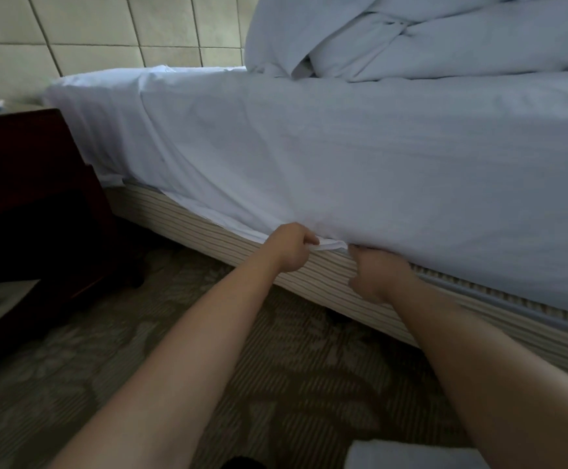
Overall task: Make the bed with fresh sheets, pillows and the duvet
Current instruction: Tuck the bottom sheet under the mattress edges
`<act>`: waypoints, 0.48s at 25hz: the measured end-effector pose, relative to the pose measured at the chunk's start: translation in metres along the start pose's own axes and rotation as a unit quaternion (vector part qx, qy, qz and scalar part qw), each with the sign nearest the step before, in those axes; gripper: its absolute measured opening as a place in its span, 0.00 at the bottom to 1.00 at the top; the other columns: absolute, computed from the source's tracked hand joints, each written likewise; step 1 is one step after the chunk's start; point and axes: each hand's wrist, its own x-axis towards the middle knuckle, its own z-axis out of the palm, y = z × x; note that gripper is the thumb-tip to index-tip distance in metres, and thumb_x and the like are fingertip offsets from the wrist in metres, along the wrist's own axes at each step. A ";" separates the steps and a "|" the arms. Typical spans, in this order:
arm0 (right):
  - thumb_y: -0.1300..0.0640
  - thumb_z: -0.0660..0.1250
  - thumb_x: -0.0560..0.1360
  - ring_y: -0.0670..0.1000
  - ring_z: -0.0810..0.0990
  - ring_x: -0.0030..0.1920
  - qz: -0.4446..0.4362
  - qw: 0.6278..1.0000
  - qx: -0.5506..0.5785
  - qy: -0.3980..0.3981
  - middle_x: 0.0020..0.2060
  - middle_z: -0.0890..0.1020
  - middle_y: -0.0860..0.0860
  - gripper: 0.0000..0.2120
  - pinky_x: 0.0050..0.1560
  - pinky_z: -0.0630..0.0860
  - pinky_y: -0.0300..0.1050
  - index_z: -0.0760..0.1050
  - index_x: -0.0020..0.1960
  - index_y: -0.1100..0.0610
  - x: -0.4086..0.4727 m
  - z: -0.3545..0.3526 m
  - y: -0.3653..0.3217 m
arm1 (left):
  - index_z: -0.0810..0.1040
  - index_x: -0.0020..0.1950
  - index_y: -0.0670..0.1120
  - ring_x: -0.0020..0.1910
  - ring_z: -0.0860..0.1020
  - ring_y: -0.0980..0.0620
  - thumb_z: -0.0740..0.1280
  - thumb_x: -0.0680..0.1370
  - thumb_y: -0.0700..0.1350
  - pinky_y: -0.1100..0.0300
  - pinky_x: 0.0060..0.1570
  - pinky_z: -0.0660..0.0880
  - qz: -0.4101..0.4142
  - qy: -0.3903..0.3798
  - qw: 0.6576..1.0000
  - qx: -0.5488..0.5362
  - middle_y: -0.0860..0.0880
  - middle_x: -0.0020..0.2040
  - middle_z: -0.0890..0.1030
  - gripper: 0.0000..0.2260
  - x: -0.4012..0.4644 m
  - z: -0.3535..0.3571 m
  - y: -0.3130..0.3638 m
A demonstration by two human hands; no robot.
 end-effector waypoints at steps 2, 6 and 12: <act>0.51 0.64 0.75 0.54 0.64 0.71 0.006 1.000 -0.001 0.007 0.73 0.65 0.55 0.33 0.70 0.63 0.46 0.57 0.76 0.57 0.008 -0.002 0.000 | 0.73 0.69 0.47 0.69 0.67 0.48 0.60 0.78 0.37 0.63 0.65 0.61 -0.005 -0.026 0.998 0.056 0.45 0.71 0.70 0.20 -0.014 -0.003 -0.001; 0.55 0.63 0.74 0.56 0.64 0.71 -0.015 0.999 -0.002 0.041 0.73 0.62 0.57 0.37 0.70 0.62 0.50 0.49 0.77 0.61 -0.008 0.014 -0.002 | 0.62 0.76 0.47 0.73 0.62 0.48 0.57 0.80 0.39 0.60 0.69 0.57 -0.029 -0.061 0.985 0.156 0.46 0.75 0.63 0.23 -0.023 -0.008 0.005; 0.54 0.78 0.52 0.62 0.78 0.60 -0.108 0.987 -0.034 0.114 0.61 0.77 0.65 0.44 0.63 0.71 0.56 0.72 0.64 0.72 -0.021 0.038 0.012 | 0.58 0.77 0.47 0.74 0.60 0.50 0.57 0.82 0.43 0.60 0.69 0.55 -0.007 -0.046 0.982 0.180 0.50 0.77 0.59 0.23 -0.009 0.017 0.009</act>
